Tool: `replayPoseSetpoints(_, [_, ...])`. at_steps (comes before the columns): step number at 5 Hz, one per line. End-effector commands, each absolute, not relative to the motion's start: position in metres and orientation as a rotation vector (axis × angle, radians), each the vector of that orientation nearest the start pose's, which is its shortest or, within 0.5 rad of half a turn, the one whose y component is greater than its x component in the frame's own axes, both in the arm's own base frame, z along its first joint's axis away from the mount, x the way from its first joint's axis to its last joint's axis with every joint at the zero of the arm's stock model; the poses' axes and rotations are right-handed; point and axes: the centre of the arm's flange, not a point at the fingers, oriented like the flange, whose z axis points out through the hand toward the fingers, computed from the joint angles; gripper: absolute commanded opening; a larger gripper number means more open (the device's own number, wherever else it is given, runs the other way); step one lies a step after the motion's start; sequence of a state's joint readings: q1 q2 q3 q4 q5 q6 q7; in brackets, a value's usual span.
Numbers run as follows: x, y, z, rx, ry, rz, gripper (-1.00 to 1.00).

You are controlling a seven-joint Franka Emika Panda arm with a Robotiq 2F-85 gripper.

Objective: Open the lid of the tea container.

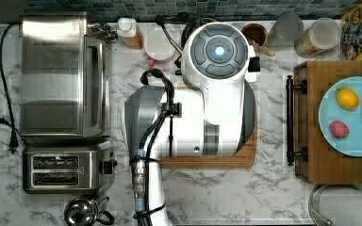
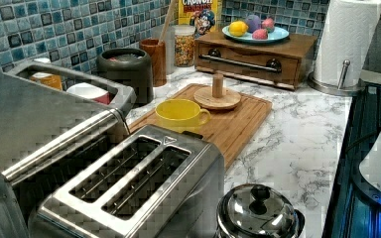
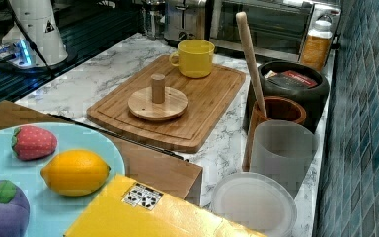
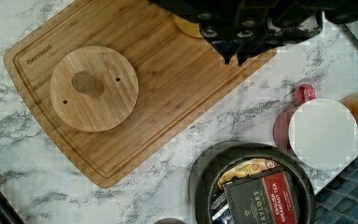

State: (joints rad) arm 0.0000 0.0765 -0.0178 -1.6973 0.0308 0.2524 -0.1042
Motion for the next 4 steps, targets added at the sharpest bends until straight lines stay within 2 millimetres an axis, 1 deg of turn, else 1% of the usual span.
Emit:
replayPoseSetpoints(1, [0.595, -0.008, 0.54, -2.908, 1.069, -0.054, -1.0])
replayPoseSetpoints(2, [0.579, -0.018, 0.53, -2.905, 1.115, -0.072, -1.0])
replayPoseSetpoints(3, [0.564, -0.045, 0.511, -2.862, 1.201, -0.021, -1.0])
replayPoseSetpoints(4, [0.555, -0.065, 0.491, -2.854, 1.273, 0.035, -1.0])
